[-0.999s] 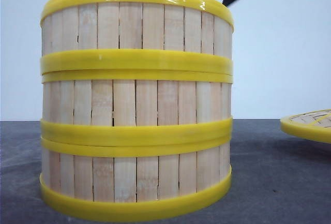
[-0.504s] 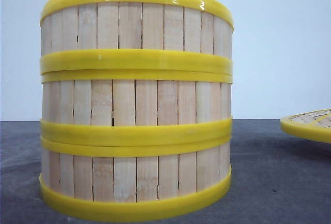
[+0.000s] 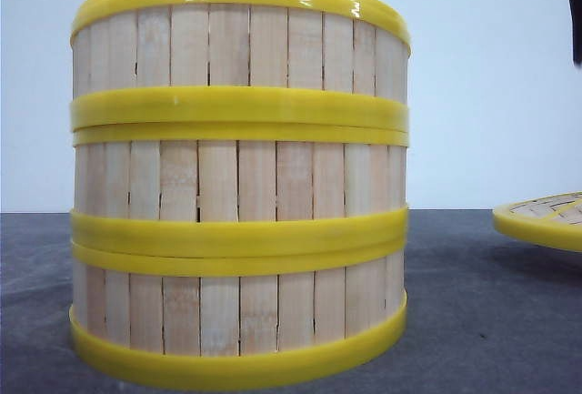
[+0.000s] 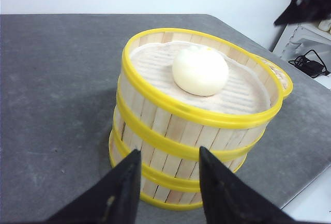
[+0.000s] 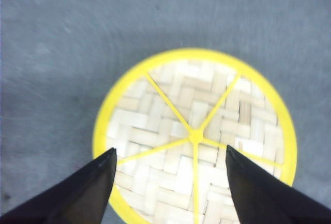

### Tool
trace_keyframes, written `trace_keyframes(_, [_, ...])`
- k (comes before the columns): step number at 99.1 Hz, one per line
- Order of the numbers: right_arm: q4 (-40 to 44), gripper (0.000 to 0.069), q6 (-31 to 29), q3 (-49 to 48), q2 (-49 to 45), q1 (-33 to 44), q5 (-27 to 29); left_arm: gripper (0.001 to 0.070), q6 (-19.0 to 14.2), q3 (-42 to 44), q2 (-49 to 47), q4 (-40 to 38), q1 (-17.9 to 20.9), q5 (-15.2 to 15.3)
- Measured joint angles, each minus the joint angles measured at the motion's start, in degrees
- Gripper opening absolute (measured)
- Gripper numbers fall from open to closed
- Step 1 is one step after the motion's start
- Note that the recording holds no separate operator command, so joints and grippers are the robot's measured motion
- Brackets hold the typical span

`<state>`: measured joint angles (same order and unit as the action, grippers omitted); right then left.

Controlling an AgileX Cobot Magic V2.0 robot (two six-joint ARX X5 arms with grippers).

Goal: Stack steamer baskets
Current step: 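Reach the right gripper to the bamboo lid and grasp its center hub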

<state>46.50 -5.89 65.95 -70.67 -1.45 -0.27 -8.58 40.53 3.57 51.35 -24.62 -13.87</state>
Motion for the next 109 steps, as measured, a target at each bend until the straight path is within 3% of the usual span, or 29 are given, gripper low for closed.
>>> trace_keyframes(26, [-3.5,0.0396,-0.5,-1.5,-7.3,3.2,0.0,0.0194,0.0,0.0,0.0,0.0,0.0,0.0])
trace_keyframes(47, [-3.9,0.0266,-0.6,-1.5,-11.6,4.1,0.1,0.0194,0.0,0.0,0.0,0.2,0.0,0.0])
trace_keyframes(80, [-4.5,0.0250,-0.6,-1.5,-15.8,4.1,0.0,0.0194,0.0,0.0,0.0,0.3,0.0,0.0])
trace_keyframes(109, [-5.7,0.0179,-0.8,-1.5,-16.9,4.1,0.0,0.0194,0.0,0.0,0.0,0.3,0.0,0.0])
